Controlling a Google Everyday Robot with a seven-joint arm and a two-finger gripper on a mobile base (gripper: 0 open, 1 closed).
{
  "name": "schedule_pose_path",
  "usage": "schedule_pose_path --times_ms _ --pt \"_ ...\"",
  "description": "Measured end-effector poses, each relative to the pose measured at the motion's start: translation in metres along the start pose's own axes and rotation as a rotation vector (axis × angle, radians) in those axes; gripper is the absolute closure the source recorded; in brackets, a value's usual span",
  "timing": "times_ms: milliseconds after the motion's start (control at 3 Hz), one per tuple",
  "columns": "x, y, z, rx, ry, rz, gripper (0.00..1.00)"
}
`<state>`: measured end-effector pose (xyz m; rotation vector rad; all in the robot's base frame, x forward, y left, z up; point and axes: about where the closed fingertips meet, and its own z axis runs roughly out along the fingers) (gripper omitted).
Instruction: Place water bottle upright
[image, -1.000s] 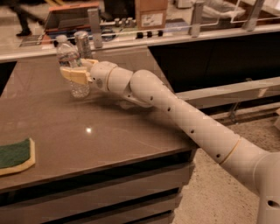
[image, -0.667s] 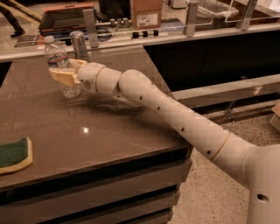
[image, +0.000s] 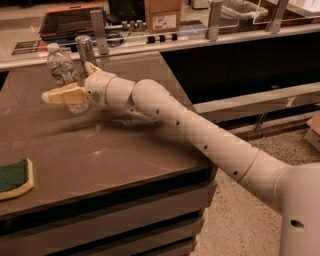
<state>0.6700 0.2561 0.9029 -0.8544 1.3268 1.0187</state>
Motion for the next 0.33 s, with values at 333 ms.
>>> schedule_pose_path --times_ms 333 --pt "0.0000 0.0001 0.0001 0.000 0.000 0.000 0.00"
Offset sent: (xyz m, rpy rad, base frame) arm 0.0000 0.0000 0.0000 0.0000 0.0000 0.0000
